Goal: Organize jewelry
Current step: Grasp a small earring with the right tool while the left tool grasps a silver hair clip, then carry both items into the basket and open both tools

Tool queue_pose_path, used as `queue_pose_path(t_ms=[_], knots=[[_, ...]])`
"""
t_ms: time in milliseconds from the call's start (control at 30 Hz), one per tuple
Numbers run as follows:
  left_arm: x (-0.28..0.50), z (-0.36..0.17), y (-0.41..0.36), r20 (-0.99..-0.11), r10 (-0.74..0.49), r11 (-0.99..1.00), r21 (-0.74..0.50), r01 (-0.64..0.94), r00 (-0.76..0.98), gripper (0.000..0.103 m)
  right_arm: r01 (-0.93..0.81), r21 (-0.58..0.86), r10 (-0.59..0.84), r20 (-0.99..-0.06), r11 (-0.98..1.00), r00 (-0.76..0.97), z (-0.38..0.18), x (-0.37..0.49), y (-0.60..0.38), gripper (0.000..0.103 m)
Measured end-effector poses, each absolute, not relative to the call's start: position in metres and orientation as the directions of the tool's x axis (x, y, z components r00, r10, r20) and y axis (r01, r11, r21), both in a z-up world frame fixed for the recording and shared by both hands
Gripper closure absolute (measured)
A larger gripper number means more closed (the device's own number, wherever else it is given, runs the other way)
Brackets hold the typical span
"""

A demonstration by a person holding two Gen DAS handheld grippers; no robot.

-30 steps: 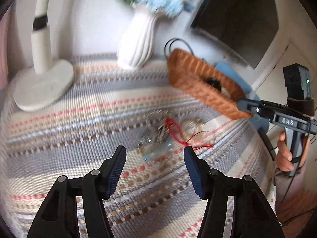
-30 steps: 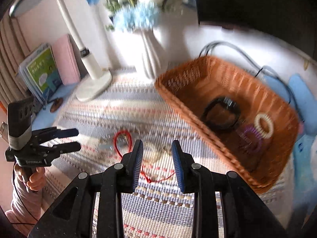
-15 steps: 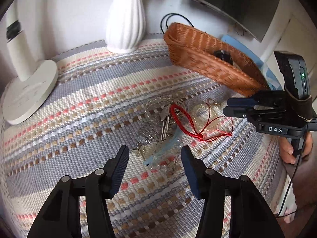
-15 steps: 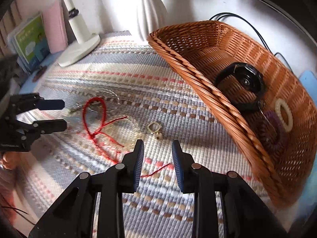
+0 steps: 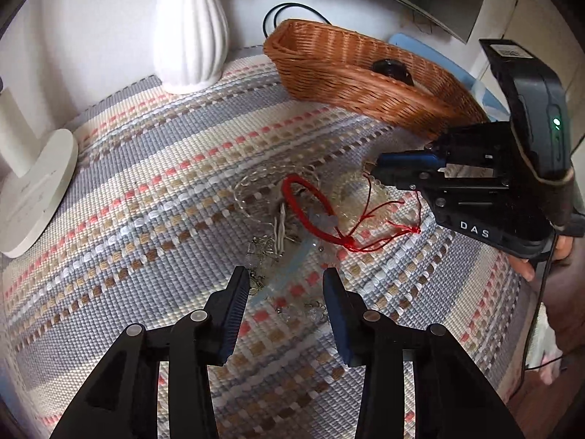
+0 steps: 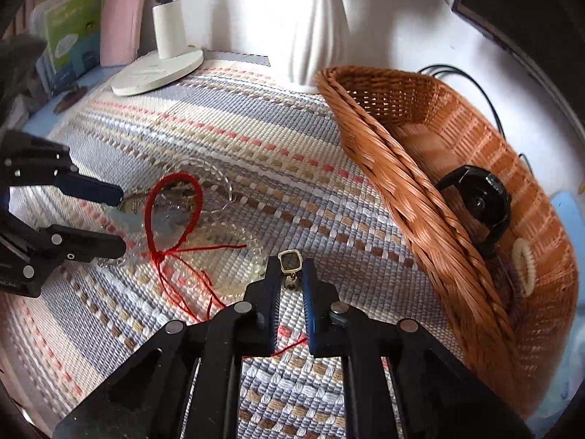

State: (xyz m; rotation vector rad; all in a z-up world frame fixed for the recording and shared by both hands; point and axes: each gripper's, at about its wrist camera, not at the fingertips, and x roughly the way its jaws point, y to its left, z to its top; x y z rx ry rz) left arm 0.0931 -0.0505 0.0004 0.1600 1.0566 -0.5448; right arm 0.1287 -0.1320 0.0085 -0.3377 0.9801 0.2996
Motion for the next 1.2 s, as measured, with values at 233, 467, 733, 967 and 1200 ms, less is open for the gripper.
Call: queue_pose_path(t_ms=[233, 467, 733, 967, 1200], knots=[[0.071, 0.002, -0.046, -0.866, -0.313, 0.875, -0.103, 0.473, 0.391, 0.075, -0.382, -0.134, 0.096, -0.845, 0.915, 0.526, 0.013, 0.117, -0.141, 0.091], [0.033, 0.004, -0.05, -0.872, -0.322, 0.835, -0.079, 0.545, 0.368, 0.055, -0.355, -0.088, 0.117, -0.848, 0.931, 0.517, 0.013, 0.119, -0.153, 0.091], [0.05, 0.021, -0.038, -0.818, -0.382, 0.864, -0.152, 0.48, 0.429, 0.056, -0.346, -0.058, 0.139, -0.844, 0.936, 0.517, 0.015, 0.123, -0.156, 0.091], [0.077, 0.019, -0.049, -0.839, -0.318, 0.851, -0.049, 0.522, 0.44, 0.084, -0.34, -0.034, 0.154, -0.846, 0.94, 0.51, 0.011, 0.123, -0.16, 0.091], [0.084, 0.006, -0.061, -0.865, -0.296, 0.829, -0.021, 0.559, 0.405, 0.087, -0.341, -0.019, 0.165, -0.847, 0.94, 0.505, 0.01, 0.124, -0.163, 0.091]])
